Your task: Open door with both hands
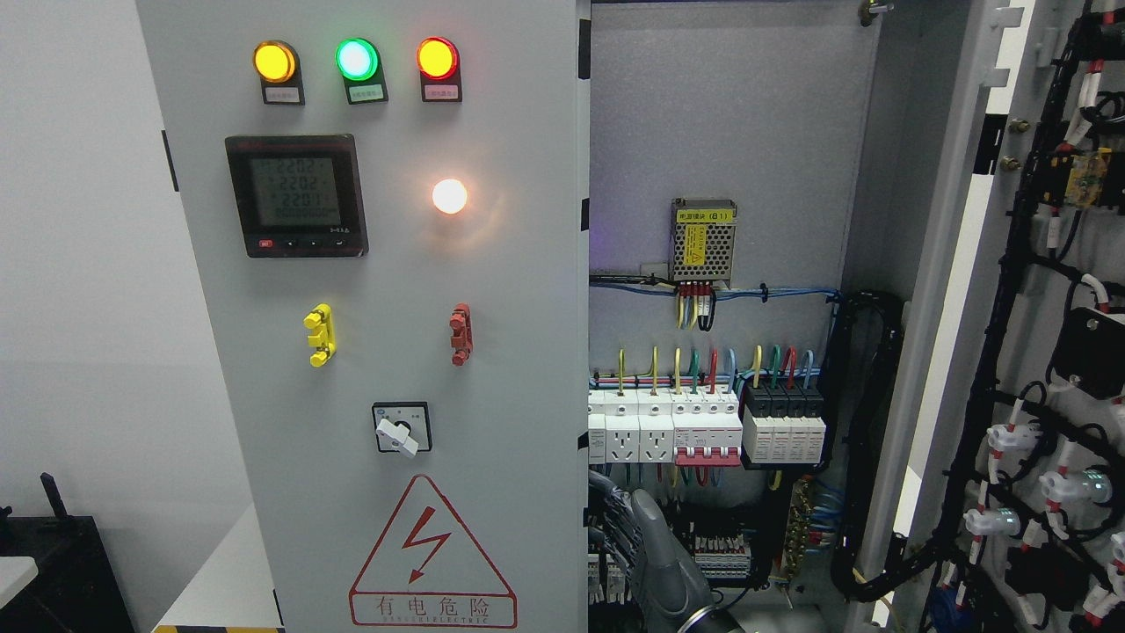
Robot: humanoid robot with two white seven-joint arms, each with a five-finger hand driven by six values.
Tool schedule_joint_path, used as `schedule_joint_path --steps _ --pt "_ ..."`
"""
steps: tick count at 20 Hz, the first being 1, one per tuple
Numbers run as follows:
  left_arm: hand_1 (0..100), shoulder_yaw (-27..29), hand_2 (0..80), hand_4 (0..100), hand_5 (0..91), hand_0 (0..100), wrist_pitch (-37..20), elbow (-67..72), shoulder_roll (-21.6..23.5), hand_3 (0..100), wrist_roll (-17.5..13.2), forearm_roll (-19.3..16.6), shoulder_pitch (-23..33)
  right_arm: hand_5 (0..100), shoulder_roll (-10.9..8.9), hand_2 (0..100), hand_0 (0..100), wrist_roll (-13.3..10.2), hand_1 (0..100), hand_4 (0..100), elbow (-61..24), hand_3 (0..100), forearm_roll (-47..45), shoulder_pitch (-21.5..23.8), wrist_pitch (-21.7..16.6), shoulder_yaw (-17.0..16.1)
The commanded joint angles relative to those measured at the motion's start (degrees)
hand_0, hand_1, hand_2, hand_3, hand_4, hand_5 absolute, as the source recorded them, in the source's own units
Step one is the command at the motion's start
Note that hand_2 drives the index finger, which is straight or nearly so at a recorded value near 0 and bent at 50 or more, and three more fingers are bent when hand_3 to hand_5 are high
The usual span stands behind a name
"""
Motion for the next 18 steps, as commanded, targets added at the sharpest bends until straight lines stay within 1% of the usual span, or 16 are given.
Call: schedule_joint_path --steps 1,4,8,10,15,18 --pt "0 0.0 0.0 3 0.0 0 0.0 0.0 0.0 0 0.0 0.0 0.0 0 -0.04 0 0 0.0 0 0 0.6 0 -0.1 -0.4 0.1 0.0" --pt "0 0.0 0.0 3 0.0 0 0.0 0.0 0.0 0 0.0 0.0 0.0 0 -0.04 0 0 1.2 0 0 0.5 0 -1.2 -0.4 0.8 0.0" --pt "0 0.0 0.0 3 0.0 0 -0.1 0.0 0.0 0 0.0 0.0 0.0 0 -0.13 0 0 1.4 0 0 0.6 0 -1.3 -0.6 1.5 0.0" --pt "0 0.0 0.0 3 0.0 0 0.0 0.0 0.0 0 0.0 0.0 0.0 0 -0.65 0 0 1.5 0 0 0.6 0 -1.8 -1.0 1.5 -0.1" --pt "0 0.1 0.0 3 0.0 0 0.0 0.0 0.0 0 0.0 0.0 0.0 0 -1.09 0 0 1.7 0 0 0.6 0 -3.4 -1.3 1.6 -0.1" --pt "0 0.0 0.0 3 0.0 0 0.0 0.0 0.0 0 0.0 0.0 0.0 0 -1.18 0 0 3.6 0 0 0.6 0 -3.4 -1.3 1.6 -0.1"
